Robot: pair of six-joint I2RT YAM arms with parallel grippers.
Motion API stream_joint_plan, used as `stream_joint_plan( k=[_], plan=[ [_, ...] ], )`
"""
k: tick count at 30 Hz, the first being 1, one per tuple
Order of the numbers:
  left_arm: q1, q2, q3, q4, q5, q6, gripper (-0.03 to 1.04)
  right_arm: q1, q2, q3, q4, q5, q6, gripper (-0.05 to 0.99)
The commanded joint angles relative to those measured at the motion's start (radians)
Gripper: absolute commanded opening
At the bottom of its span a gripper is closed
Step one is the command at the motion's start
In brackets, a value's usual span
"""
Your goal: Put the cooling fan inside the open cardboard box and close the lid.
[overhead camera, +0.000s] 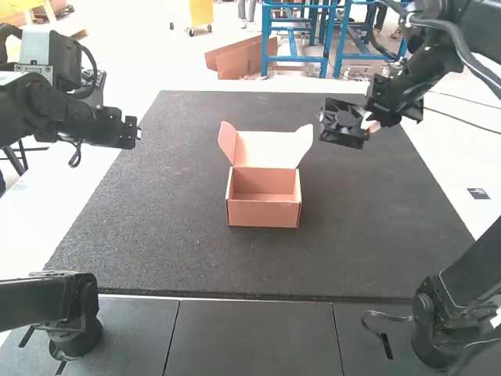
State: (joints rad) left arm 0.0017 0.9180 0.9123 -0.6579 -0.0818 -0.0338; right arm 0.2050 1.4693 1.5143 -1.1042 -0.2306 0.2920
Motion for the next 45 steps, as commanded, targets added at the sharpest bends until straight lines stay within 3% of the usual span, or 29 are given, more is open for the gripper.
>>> stream_joint_plan(
  k=[1, 5, 12, 21, 45],
  plan=[
    [-0.003, 0.004, 0.000, 0.009, -0.009, 0.009, 0.97, 0.112, -0.027, 0.030, 0.000, -0.027, 0.137, -0.01],
    [-0.005, 0.004, 0.000, 0.007, -0.009, 0.009, 0.97, 0.232, -0.015, 0.023, 0.014, -0.027, 0.211, -0.01],
    [-0.026, 0.002, -0.001, -0.003, -0.009, 0.009, 0.97, 0.347, 0.060, 0.029, 0.035, -0.027, 0.234, -0.01],
    [-0.068, 0.001, 0.003, -0.020, -0.009, 0.003, 0.97, 0.353, 0.194, 0.060, 0.115, -0.018, 0.225, -0.01],
    [-0.068, 0.002, 0.007, -0.023, -0.009, -0.021, 0.97, 0.356, 0.528, 0.135, 0.208, 0.062, 0.144, -0.01]
  ],
)
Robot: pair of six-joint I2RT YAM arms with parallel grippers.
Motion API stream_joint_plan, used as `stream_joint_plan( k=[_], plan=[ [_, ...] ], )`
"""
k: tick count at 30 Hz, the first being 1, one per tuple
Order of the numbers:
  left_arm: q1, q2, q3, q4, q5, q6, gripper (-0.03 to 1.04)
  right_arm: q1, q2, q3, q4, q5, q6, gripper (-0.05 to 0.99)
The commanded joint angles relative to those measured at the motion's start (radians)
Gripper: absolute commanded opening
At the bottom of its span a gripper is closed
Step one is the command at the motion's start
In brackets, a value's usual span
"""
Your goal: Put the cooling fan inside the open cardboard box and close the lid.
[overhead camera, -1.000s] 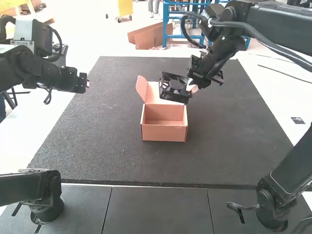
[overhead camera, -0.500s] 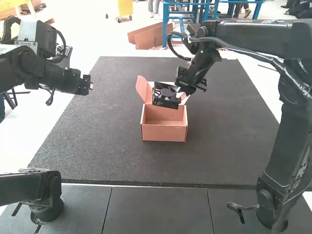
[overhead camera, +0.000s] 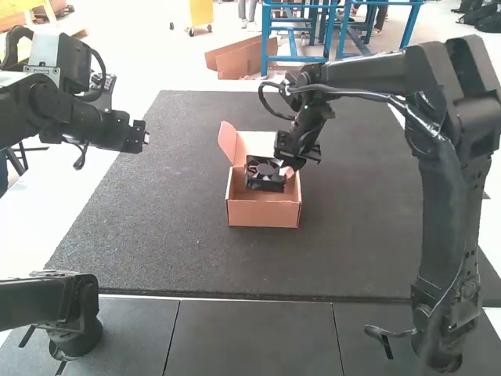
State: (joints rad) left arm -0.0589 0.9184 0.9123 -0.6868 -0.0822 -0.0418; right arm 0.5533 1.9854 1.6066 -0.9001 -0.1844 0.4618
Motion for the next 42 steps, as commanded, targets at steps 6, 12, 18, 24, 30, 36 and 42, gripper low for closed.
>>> stream_joint_plan(
  k=[6, 12, 18, 24, 30, 36, 42],
  plan=[
    [-0.005, 0.002, 0.007, 0.006, -0.008, -0.015, 0.97, 0.011, 0.087, 0.069, 0.003, 0.043, -0.035, -0.01],
    [-0.007, 0.002, 0.007, 0.003, -0.008, -0.015, 0.97, 0.010, 0.125, 0.069, 0.001, 0.048, -0.041, -0.01],
    [-0.007, 0.004, 0.011, 0.020, -0.008, -0.015, 0.97, 0.004, 0.125, 0.136, -0.049, -0.020, -0.064, 0.36],
    [-0.007, 0.028, 0.011, 0.049, -0.007, -0.023, 0.97, -0.013, 0.110, 0.297, -0.180, -0.144, -0.143, 0.87],
    [-0.013, 0.082, 0.014, 0.072, -0.005, -0.033, 0.97, -0.052, 0.015, 0.392, -0.172, -0.179, -0.210, 0.90],
    [-0.053, 0.146, 0.025, 0.122, -0.005, -0.046, 0.97, -0.059, -0.151, 0.269, -0.135, -0.036, -0.549, 0.90],
    [-0.134, 0.229, 0.043, 0.178, -0.008, -0.087, 0.97, -0.090, -0.358, -0.030, 0.141, 0.140, -0.598, 0.90]
  ],
)
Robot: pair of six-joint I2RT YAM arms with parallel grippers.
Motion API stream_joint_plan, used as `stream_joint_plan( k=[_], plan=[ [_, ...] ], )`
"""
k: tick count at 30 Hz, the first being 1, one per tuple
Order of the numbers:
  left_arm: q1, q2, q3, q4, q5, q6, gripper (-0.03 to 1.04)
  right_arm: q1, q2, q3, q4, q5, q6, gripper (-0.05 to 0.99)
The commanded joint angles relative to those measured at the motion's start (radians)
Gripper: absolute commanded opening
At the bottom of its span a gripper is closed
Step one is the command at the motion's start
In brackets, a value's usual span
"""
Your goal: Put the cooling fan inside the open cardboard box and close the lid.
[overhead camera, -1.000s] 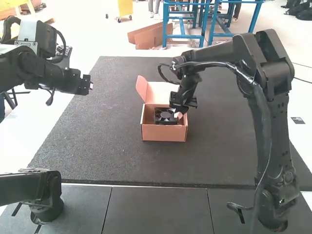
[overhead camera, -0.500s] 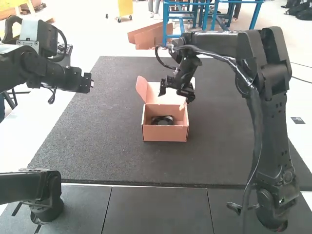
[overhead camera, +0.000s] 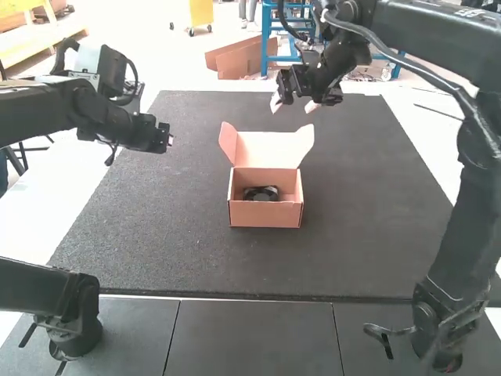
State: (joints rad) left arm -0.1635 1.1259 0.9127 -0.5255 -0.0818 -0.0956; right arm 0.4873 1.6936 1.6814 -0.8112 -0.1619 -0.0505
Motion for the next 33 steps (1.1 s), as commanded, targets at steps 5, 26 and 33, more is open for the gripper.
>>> stream_joint_plan(
  k=[5, 26, 33],
  plan=[
    [-0.059, 0.100, 0.058, 0.061, -0.009, -0.058, 0.97, -0.049, -0.172, -0.331, 0.284, 0.168, -0.058, 0.90],
    [-0.065, 0.405, 0.192, 0.254, -0.035, -0.059, 0.97, -0.190, -0.046, -0.345, 0.415, 0.067, 0.058, 0.90],
    [-0.065, 0.492, 0.265, 0.263, -0.035, -0.059, 0.97, -0.185, 0.055, -0.229, 0.368, 0.022, 0.077, 0.90]
  ],
)
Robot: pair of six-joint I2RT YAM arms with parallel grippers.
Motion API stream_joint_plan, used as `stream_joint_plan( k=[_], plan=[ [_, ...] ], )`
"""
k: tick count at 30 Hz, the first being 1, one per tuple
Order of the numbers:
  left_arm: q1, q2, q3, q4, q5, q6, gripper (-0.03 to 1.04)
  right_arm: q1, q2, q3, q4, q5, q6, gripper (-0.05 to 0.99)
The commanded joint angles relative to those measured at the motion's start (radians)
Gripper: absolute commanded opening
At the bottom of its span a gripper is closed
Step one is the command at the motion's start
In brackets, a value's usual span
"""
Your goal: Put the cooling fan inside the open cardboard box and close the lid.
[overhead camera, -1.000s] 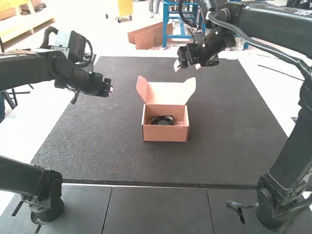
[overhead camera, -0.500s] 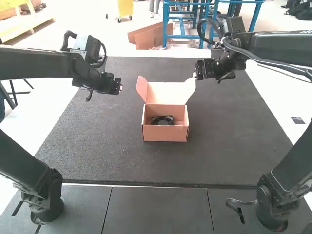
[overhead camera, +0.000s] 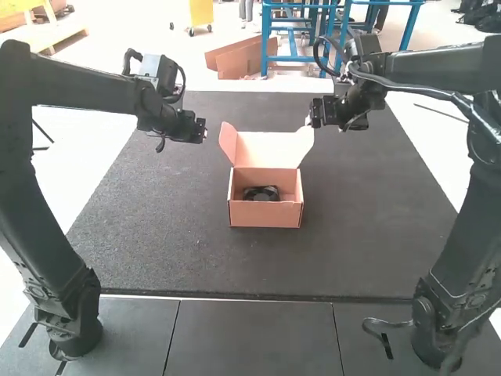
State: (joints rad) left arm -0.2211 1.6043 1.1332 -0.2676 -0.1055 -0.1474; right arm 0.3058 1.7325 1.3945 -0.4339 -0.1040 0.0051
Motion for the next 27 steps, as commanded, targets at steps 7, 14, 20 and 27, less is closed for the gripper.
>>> stream_joint_plan(
  k=[7, 14, 20, 27],
  plan=[
    [-0.047, 0.062, 0.096, 0.019, 0.006, -0.012, 0.97, -0.004, 0.078, 0.129, -0.025, -0.048, 0.035, 0.89],
    [-0.084, 0.105, 0.138, 0.030, 0.007, -0.037, 0.97, -0.004, 0.134, 0.169, -0.032, -0.054, 0.035, 0.85],
    [-0.086, 0.125, 0.165, 0.030, 0.007, -0.040, 0.97, -0.004, 0.174, 0.209, -0.058, -0.060, 0.032, 0.79],
    [-0.086, 0.140, 0.181, 0.030, 0.007, -0.040, 0.97, -0.004, 0.190, 0.228, -0.057, -0.068, 0.032, 0.60]
  ],
)
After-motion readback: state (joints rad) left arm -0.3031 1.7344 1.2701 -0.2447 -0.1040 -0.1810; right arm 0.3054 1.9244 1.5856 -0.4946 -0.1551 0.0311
